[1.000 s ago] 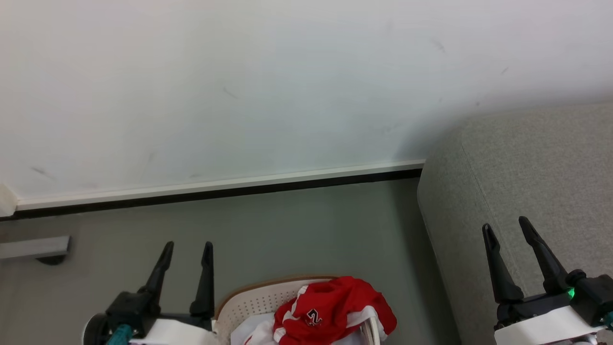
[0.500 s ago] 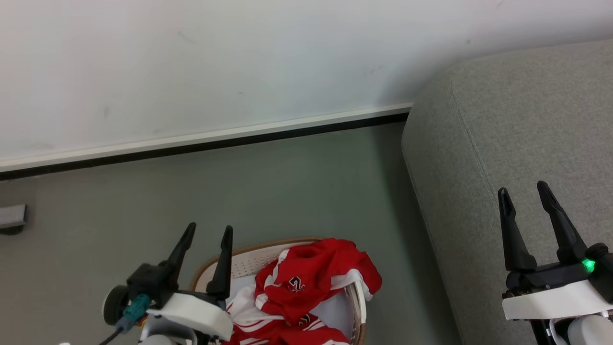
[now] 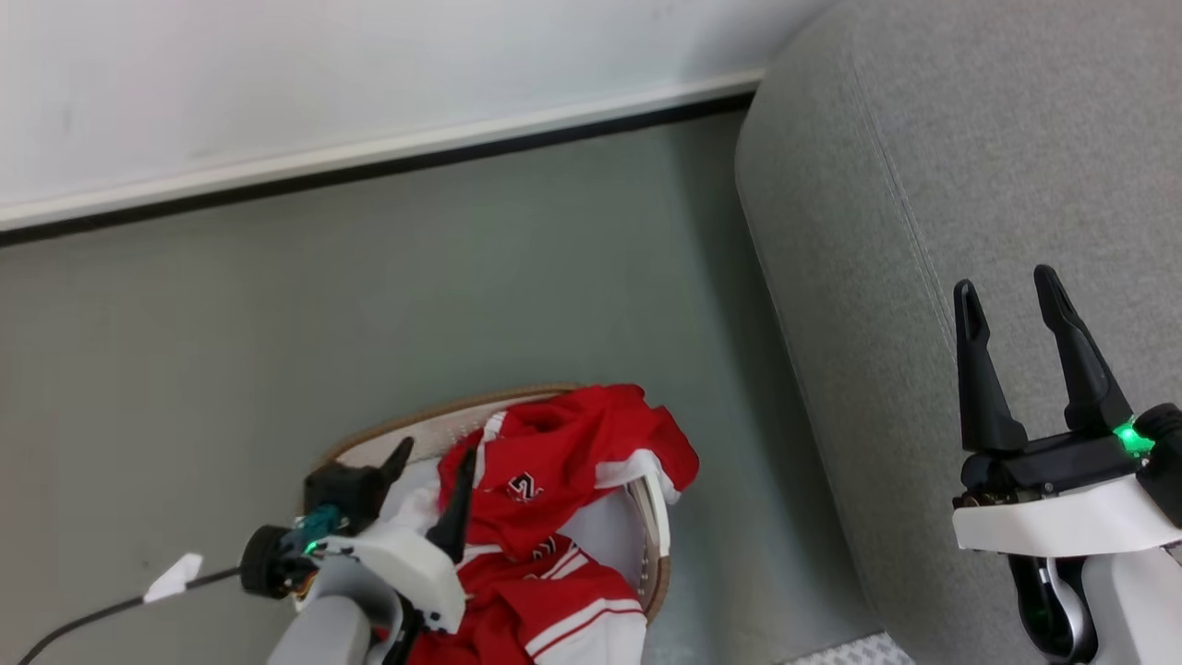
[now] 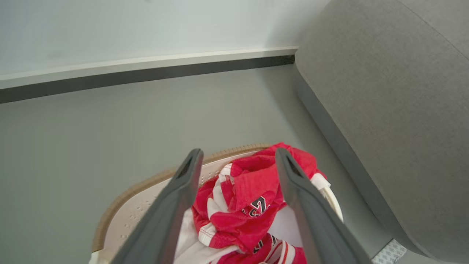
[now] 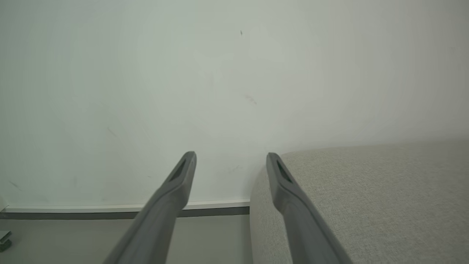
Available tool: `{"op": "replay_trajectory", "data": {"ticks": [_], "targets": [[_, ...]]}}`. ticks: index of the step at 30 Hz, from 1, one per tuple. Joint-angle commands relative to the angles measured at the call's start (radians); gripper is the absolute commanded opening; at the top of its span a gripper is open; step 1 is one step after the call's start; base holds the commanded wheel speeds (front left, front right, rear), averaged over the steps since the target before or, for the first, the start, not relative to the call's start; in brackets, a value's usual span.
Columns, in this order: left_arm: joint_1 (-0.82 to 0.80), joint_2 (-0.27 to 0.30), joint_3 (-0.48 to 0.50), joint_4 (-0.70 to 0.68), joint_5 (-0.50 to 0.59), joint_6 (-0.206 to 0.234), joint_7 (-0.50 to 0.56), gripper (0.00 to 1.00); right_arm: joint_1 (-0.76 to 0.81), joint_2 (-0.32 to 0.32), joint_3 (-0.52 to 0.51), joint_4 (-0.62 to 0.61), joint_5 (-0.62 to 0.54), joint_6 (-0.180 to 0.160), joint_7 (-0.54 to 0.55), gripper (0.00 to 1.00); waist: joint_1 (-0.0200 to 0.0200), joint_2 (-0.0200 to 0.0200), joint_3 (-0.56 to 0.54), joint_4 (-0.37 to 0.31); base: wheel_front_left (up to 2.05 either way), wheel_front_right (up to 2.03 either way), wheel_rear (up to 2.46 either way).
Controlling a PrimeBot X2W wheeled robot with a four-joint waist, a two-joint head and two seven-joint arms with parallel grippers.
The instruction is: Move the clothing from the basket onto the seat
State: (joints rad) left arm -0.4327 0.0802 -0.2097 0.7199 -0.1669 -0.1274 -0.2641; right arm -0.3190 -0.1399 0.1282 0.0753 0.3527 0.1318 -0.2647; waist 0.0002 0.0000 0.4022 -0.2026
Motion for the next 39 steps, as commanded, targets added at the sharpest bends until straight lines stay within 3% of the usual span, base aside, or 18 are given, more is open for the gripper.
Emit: {"op": "replay_trajectory", "data": {"ticks": [1,13,23,29,36,39], "targets": [[-0.037,0.012,-0.030,0.037,-0.031,-0.003,-0.001,1.00,-0.019,0.005,-0.001,-0.009,-0.008,-0.002,0.000,1.00,-0.0002,0.0000,0.037,-0.027,0.00,0.00,0.00],[-0.225,0.102,-0.278,0.266,-0.282,-0.002,0.099,1.00,-0.080,0.048,0.021,-0.039,-0.009,-0.002,0.000,1.00,-0.0002,0.0000,0.178,-0.113,0.00,0.00,0.00],[-0.319,0.197,-0.482,0.304,-0.396,-0.002,0.225,1.00,-0.114,0.080,0.037,-0.050,0.004,-0.002,0.000,1.00,-0.0002,0.0000,0.284,-0.193,0.00,0.00,0.00],[-0.388,0.252,-0.584,0.309,-0.445,-0.002,0.248,1.00,-0.125,0.088,0.058,-0.052,0.018,-0.002,0.000,1.00,-0.0002,0.0000,0.337,-0.235,0.00,0.00,0.00],[-0.453,0.267,-0.671,0.380,-0.469,-0.002,0.317,1.00,-0.136,0.090,0.080,-0.057,0.057,-0.002,0.000,1.00,-0.0002,0.0000,0.386,-0.263,0.00,0.00,0.00],[-0.477,0.248,-0.691,0.405,-0.479,-0.002,0.324,1.00,-0.143,0.089,0.090,-0.059,0.068,-0.002,0.000,1.00,-0.0002,0.0000,0.397,-0.270,0.00,0.00,0.00]]}}
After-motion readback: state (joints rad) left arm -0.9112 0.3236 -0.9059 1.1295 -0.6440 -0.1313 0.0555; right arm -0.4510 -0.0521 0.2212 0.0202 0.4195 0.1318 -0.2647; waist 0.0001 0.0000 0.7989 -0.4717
